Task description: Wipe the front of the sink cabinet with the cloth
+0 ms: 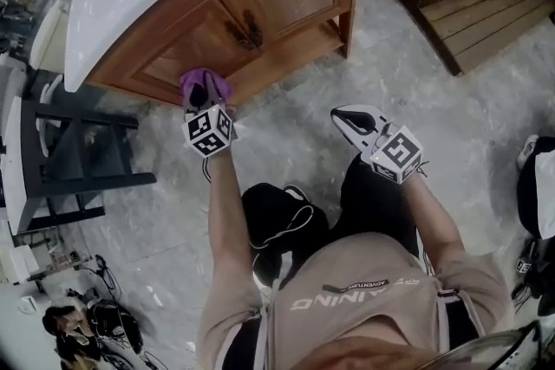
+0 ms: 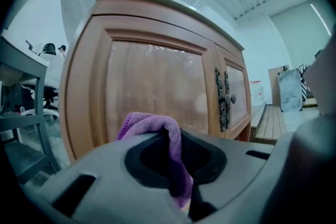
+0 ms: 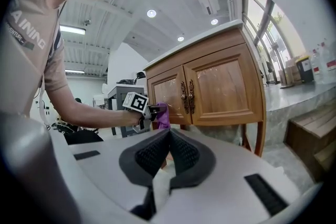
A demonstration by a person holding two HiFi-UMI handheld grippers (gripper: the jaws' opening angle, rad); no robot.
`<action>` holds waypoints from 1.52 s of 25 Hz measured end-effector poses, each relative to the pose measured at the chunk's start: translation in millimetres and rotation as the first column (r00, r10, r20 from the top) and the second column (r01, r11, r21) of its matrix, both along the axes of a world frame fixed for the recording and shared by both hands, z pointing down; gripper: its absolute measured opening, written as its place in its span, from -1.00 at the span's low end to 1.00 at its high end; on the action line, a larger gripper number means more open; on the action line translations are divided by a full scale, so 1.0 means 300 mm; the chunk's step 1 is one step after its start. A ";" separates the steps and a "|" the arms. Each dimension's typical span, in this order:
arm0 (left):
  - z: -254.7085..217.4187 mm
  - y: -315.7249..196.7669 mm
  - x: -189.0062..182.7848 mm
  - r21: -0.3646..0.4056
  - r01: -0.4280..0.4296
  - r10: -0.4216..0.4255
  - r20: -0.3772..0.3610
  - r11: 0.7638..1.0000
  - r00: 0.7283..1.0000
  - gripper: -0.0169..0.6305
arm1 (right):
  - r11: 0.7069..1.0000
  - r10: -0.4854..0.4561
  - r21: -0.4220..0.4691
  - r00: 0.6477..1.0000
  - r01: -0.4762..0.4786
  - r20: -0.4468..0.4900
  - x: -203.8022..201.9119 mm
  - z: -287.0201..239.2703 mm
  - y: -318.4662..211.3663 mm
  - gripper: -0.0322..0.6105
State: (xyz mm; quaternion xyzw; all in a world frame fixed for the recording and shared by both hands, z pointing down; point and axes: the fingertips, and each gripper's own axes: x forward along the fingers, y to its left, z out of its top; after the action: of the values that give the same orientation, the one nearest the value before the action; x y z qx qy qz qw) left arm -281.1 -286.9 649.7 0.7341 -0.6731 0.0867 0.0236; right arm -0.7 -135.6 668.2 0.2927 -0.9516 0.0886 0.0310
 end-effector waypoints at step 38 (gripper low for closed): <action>0.000 -0.306 0.980 0.064 -0.460 0.461 0.004 0.886 0.888 -0.83 | 0.958 0.281 0.071 0.959 -0.278 -0.032 0.326 -0.102 -0.054 -0.87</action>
State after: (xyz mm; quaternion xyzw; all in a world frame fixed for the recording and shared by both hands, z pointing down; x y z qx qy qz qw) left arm 13.0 -378.7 649.7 0.8736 -0.4822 0.0643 -0.0169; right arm 97.2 -151.9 637.8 0.4267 -0.9023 0.0546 0.0286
